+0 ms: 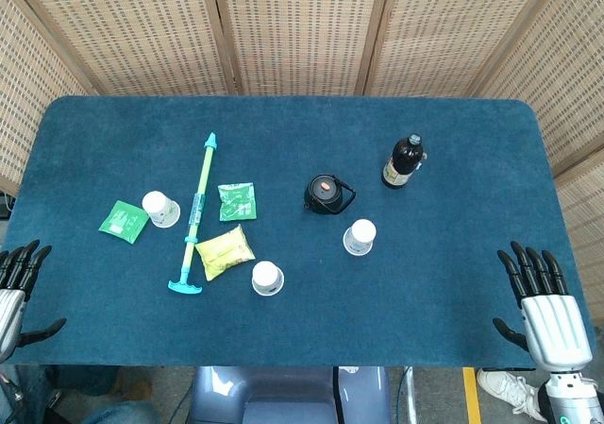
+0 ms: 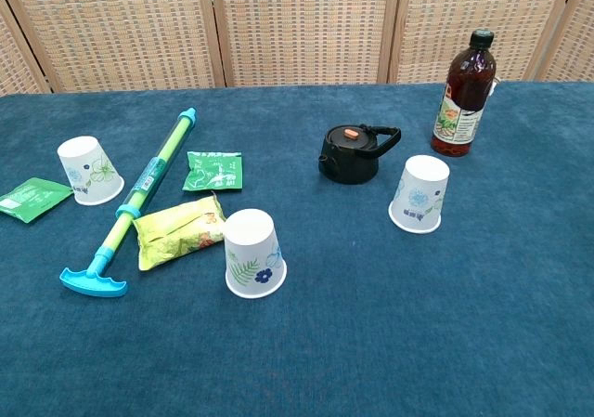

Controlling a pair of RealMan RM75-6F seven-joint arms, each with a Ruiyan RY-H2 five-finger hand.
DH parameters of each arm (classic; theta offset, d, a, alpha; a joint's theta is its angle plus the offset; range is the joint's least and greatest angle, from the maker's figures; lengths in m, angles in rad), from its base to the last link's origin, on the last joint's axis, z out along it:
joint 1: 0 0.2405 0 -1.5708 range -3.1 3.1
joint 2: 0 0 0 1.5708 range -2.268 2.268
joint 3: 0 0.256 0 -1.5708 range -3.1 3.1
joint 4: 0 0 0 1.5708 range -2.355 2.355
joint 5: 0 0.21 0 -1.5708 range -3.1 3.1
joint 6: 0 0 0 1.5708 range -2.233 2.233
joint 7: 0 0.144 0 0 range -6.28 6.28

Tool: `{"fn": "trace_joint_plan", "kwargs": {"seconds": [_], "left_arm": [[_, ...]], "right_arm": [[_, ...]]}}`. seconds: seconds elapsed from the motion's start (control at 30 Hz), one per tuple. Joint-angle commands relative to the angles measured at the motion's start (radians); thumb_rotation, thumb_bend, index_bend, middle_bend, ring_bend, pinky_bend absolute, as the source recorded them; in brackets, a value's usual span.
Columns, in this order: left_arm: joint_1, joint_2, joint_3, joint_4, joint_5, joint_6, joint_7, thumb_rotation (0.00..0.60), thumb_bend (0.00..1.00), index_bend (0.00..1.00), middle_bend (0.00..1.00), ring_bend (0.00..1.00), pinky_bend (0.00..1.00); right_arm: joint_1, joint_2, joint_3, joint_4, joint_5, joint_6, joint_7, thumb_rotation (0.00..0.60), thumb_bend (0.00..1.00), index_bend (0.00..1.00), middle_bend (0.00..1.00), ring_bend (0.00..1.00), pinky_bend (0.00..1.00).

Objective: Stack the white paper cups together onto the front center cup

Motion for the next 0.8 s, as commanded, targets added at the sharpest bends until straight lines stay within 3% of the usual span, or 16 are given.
{"fn": "trace_joint_plan", "kwargs": {"seconds": [0.03,0.2,0.43,0.63,0.8], "left_arm": [[0.0,0.001,0.0,-0.001,-0.001,0.0,0.0,0.6,0.0,0.0,0.0,0.0,0.0],[0.001,-0.007,-0.006,0.007,0.003,0.01,-0.002,0.6,0.0,0.0,0.0,0.0,0.0],[-0.018,-0.024,-0.016,0.008,-0.024,-0.023,0.027,0.6,0.0,0.0,0.0,0.0,0.0],[-0.038,-0.046,-0.031,0.012,-0.072,-0.058,0.078,0.6,0.0,0.0,0.0,0.0,0.0],[-0.054,-0.062,-0.047,0.013,-0.122,-0.084,0.112,0.6,0.0,0.0,0.0,0.0,0.0]], "right_arm": [[-0.001,-0.001,-0.005,-0.001,-0.01,0.001,-0.005,0.6,0.0,0.0,0.0,0.0,0.0],[0.032,-0.001,0.0,-0.012,-0.001,-0.054,0.02,0.6,0.0,0.0,0.0,0.0,0.0],[0.215,-0.024,0.066,0.051,0.018,-0.276,0.13,0.6,0.0,0.02,0.0,0.0,0.0],[0.371,-0.069,0.126,0.104,0.09,-0.475,0.181,0.6,0.0,0.13,0.13,0.07,0.11],[0.476,-0.161,0.163,0.189,0.161,-0.591,0.218,0.6,0.13,0.21,0.23,0.17,0.19]]}}
